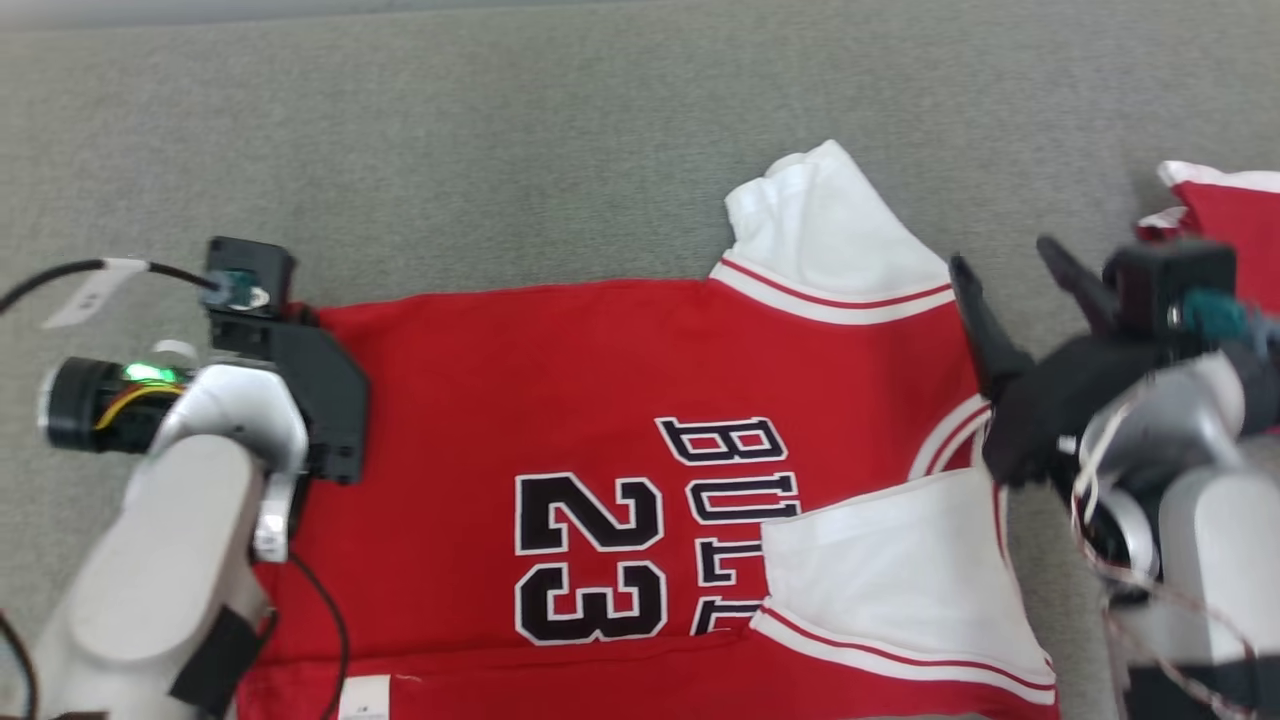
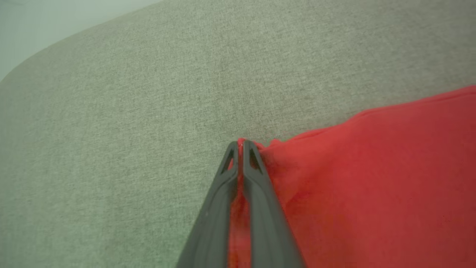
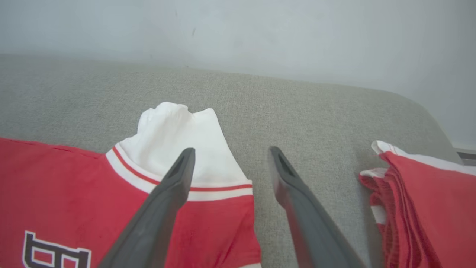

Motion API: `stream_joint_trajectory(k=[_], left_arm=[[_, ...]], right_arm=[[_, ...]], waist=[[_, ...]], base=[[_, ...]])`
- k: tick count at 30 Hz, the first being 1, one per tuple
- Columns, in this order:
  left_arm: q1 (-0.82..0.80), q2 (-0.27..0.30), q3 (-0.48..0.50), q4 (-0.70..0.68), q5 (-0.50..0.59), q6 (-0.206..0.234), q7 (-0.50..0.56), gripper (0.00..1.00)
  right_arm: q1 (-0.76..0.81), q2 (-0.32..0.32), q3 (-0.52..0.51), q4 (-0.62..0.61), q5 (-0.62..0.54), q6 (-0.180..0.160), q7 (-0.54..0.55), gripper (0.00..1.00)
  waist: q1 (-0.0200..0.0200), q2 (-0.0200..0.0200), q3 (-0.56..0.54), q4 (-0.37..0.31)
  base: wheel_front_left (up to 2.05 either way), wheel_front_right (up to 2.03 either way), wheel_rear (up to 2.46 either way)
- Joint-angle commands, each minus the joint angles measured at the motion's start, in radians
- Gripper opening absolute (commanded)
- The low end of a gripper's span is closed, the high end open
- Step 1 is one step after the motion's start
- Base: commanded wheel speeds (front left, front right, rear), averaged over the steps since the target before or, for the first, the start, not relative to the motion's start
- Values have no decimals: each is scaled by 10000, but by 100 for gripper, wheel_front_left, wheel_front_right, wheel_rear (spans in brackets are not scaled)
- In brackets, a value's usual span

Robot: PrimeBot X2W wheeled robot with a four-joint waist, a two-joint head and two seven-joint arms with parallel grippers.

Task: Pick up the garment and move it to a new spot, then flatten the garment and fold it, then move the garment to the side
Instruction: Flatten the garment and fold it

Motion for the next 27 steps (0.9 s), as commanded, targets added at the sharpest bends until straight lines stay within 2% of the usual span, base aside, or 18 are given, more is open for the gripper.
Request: stream_joint_trajectory(k=[1, 9, 15, 20, 23, 24, 27], left_arm=[[-152, -36, 6, 55, 63, 42, -112, 0], [-750, -1026, -345, 768, 50, 10, -792, 0], [-1338, -1632, -603, 1543, 17, -277, -1276, 0], [-1663, -2008, -681, 2184, -90, -398, -1687, 0], [-1772, -2084, -693, 2549, -155, -475, -1864, 0], [-1801, -2115, -705, 2670, -168, -487, -1896, 0], [-1844, -2178, -732, 2997, -248, -575, -2015, 0]], right_arm=[[-239, -94, 1, 118, -88, -26, 28, 100], [-2842, -1156, 661, 2993, -650, -26, -183, 100], [-4462, -1803, 1578, 5195, -380, -26, 192, 100], [-5238, -2182, 2103, 6299, 19, -26, 542, 100], [-5477, -2223, 2255, 6757, 345, -26, 720, 85], [-5508, -2232, 2326, 6891, 441, -26, 798, 84], [-5477, -2249, 2477, 7213, 646, -26, 1010, 87]], waist=[[0, -1, 114, 196], [0, -1, 505, 908], [0, -1, 931, 1488], [0, -1, 1142, 1881], [0, -1, 1220, 1991], [0, -1, 1241, 2018], [0, -1, 1277, 2062]], base=[[0, 0, 0], [0, 0, 0], [0, 0, 0], [0, 0, 0], [0, 0, 0], [0, 0, 0], [0, 0, 0]])
